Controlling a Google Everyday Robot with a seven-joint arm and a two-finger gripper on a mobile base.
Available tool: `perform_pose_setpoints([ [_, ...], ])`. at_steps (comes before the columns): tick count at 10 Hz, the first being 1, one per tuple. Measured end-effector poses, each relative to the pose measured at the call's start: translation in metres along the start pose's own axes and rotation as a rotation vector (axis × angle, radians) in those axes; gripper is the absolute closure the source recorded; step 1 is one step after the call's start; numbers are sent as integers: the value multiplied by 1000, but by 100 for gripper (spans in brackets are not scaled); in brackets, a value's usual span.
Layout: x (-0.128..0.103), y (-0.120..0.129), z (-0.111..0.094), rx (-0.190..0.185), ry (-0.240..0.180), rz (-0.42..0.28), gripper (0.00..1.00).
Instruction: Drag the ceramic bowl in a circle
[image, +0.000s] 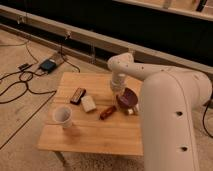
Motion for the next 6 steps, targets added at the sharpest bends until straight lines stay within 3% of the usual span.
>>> perform_pose_setpoints([
  [2, -19, -31, 2, 39, -17, 51, 100],
  [4, -45, -46, 2, 67, -40, 65, 100],
  [6, -75, -43, 3, 78, -67, 52, 100],
])
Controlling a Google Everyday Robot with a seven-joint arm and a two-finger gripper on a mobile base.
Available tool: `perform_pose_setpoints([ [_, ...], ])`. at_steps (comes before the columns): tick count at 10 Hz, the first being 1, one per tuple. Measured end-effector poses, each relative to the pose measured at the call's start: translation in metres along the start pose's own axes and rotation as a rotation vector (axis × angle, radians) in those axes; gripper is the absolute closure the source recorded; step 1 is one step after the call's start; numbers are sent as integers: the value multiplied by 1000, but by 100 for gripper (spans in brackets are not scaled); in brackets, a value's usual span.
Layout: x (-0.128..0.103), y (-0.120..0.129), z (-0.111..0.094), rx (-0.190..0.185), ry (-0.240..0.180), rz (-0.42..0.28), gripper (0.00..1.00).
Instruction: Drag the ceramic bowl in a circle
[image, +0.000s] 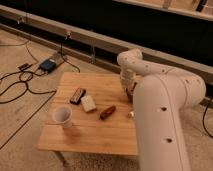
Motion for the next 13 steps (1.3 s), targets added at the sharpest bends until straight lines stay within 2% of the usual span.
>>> perform_pose_setpoints([
  [2, -27, 20, 2, -6, -29, -36, 100],
  [4, -41, 47, 5, -13, -39, -91, 100],
  [7, -49, 109, 1, -60, -65, -217, 100],
  [9, -38, 155, -13, -113, -91, -310, 100],
  [11, -18, 178, -22, -141, -89, -363, 100],
  [13, 24, 189, -23, -154, -32, -383, 100],
])
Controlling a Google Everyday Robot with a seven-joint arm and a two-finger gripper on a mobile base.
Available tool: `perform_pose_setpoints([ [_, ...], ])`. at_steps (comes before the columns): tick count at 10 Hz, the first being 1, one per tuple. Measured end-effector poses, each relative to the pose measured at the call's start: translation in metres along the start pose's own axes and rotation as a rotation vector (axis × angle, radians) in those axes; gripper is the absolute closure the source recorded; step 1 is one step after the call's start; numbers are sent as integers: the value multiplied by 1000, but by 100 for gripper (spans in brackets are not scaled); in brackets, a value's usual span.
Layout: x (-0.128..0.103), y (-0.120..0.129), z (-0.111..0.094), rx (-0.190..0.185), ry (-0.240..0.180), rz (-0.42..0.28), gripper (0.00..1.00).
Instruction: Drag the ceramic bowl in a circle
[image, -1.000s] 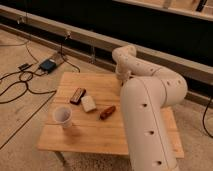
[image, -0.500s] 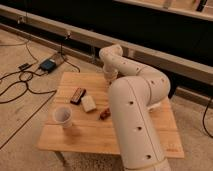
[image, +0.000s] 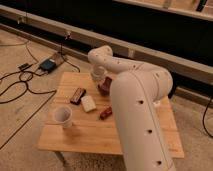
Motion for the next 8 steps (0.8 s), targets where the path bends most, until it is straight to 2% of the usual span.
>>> perform_pose_setpoints([
  [2, 40, 15, 3, -19, 72, 20, 100],
  [4, 67, 11, 2, -22, 115, 66, 100],
  [5, 85, 0, 1, -13, 140, 114, 100],
  [8, 107, -39, -1, 26, 161, 225, 100],
])
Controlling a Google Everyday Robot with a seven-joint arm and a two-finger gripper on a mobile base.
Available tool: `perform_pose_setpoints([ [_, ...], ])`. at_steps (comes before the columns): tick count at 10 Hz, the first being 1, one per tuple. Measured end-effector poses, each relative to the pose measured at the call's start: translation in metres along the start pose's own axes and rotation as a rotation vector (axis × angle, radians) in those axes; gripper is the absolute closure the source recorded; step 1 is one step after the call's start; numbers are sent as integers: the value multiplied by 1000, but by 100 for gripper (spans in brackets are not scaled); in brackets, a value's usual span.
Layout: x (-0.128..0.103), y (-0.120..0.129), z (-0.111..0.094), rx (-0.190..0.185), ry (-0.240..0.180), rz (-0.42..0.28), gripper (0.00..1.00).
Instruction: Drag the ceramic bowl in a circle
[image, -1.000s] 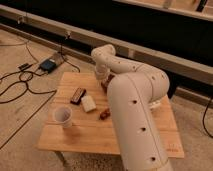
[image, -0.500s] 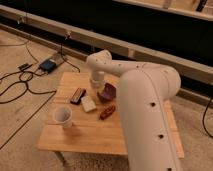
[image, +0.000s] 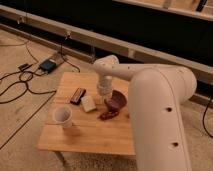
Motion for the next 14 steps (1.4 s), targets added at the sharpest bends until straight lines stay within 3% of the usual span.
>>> perform_pose_setpoints([
  [4, -11, -86, 0, 41, -35, 201, 100],
  [8, -44, -144, -14, 90, -95, 294, 100],
  [10, -68, -149, -20, 110, -121, 277, 100],
  [12, -98, -137, -23, 120, -144, 234, 100],
  [14, -124, -108, -19, 104, -160, 178, 100],
])
